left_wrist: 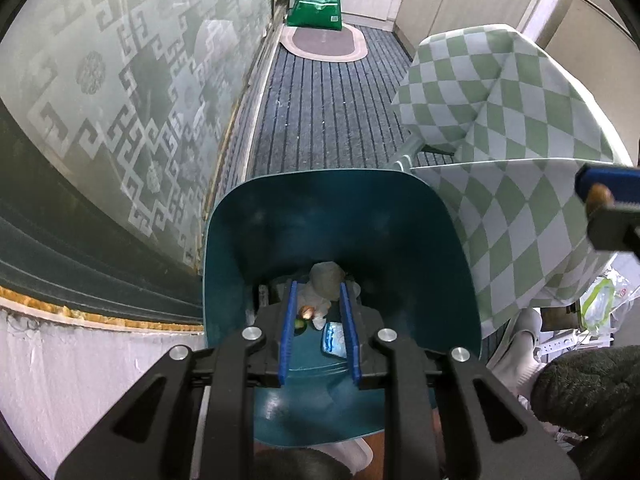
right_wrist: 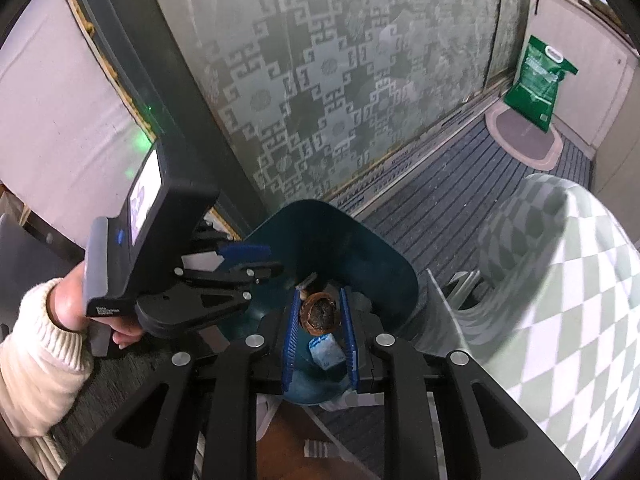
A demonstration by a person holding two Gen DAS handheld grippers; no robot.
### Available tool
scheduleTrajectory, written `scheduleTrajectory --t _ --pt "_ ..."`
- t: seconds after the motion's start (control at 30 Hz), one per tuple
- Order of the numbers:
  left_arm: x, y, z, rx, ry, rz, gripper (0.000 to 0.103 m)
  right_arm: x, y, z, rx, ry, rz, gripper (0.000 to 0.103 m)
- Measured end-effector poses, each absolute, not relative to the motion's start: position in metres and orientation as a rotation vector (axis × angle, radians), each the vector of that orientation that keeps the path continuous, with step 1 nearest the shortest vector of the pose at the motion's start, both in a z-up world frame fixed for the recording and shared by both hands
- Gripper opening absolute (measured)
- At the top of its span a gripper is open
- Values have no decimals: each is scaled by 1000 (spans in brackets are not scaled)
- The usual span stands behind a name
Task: Collect trash
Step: 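Carry both brown nuts over the teal bin with both tools, then open both tools to drop the brown nuts into the bin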
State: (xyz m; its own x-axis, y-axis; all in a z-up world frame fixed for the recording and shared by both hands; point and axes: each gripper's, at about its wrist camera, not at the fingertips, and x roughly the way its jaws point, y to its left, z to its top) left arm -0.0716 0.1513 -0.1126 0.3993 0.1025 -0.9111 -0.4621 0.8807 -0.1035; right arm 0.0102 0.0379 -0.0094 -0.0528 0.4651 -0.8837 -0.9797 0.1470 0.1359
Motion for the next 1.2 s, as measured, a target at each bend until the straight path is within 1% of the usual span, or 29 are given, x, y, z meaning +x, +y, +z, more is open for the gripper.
scheduleTrajectory --t 0.07,0.17,0.27,0.5,0.63,0.7,0.77,0.8,0.83,0.9,0.93,0.97,1.0,1.13,1.17,1.2 --pt "-72 153 -114 -364 1108 374 25 9 39 -15 -700 1014 1340 20" --pt "-72 152 -110 -353 1090 376 30 5 43 -26 -729 1035 1337 20" --pt "-73 150 -102 -323 1045 383 32 1 46 -38 -763 1057 1332 20" --pt "-75 150 -90 -301 990 385 44 -7 52 -67 -813 1127 1314 20" --pt "-76 148 -88 -284 977 390 46 -7 52 -77 -817 1169 1304 20" --pt "-78 148 -84 -283 955 389 50 -8 50 -81 -818 1179 1296 20" --pt "-80 148 -79 -284 925 391 50 -7 50 -83 -815 1183 1296 20" --pt "-81 148 -77 -284 913 391 52 -7 51 -83 -816 1183 1297 20" --pt "-82 148 -75 -283 902 391 53 -8 50 -83 -814 1183 1297 21" --pt "-83 147 -72 -277 886 391 57 -9 50 -83 -809 1179 1298 28" --pt "-83 146 -71 -272 883 391 57 -8 49 -82 -808 1177 1298 30" --pt "-83 144 -70 -261 877 395 57 -8 48 -82 -807 1177 1299 35" --pt "-83 143 -68 -252 869 397 59 -8 48 -81 -805 1175 1299 37" --pt "-85 139 -59 -237 815 393 66 -8 45 -74 -799 1154 1311 37" --pt "-86 138 -57 -238 804 388 70 -8 43 -72 -796 1149 1315 37" --pt "-87 136 -55 -235 793 384 70 -9 42 -69 -794 1144 1318 37"
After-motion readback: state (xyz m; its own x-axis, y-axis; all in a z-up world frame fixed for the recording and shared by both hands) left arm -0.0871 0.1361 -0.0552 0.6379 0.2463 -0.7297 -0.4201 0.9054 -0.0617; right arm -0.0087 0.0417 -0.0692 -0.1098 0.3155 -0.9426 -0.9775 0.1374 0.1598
